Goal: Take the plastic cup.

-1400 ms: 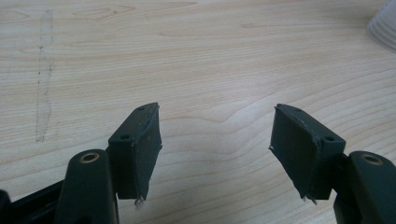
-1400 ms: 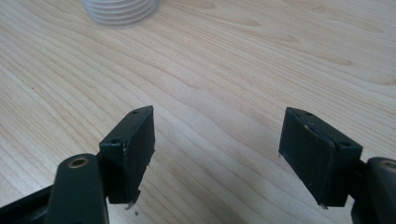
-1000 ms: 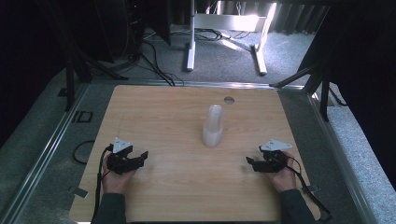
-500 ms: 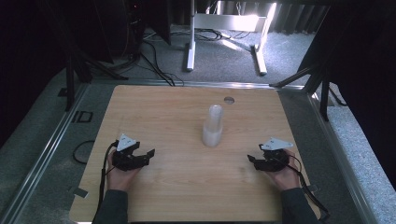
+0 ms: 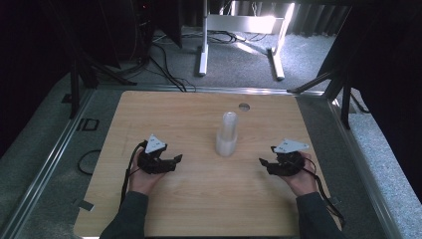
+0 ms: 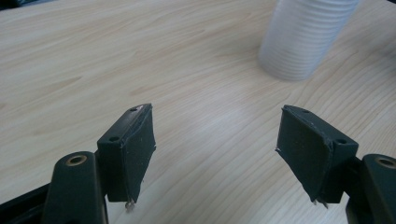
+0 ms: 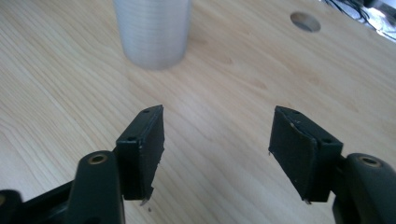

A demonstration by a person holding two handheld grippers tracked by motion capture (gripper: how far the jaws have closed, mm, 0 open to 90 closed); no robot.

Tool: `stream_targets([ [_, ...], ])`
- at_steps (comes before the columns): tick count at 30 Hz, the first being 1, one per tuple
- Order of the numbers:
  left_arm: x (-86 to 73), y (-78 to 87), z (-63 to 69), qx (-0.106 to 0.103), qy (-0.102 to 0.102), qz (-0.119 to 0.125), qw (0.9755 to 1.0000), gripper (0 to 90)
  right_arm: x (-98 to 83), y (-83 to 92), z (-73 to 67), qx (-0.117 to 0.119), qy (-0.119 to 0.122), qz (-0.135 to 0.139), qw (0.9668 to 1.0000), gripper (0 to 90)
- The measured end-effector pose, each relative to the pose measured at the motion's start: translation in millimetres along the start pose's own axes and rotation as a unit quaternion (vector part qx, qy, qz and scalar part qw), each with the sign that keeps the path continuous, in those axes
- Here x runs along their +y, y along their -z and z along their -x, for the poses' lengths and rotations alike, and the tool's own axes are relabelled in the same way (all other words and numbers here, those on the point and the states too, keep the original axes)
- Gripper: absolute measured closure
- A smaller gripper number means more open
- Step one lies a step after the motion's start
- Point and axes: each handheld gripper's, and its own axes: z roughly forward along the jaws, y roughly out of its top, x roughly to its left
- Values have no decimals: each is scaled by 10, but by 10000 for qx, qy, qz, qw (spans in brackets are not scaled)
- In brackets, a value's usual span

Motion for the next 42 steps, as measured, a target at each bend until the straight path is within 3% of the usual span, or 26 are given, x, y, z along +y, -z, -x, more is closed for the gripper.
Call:
stream_targets([
  [3,64,-81,55,-114,-124,42,9998,285,66,14,1,31,36,72,10000,370],
  [11,207,-229,150,-389,-225,87,9990,290,274,29,-3,138,188,175,9996,383],
  [20,324,-382,229,-621,-239,207,9976,276,475,49,-22,191,335,258,9989,381],
  [31,412,-576,357,-704,-388,112,9967,287,651,25,-33,257,370,321,9985,368],
  [38,479,-674,450,-800,-609,178,9948,308,756,-8,-68,260,423,335,9982,359],
  [42,506,-729,476,-843,-591,171,9945,309,796,-20,-73,313,413,374,9980,359],
])
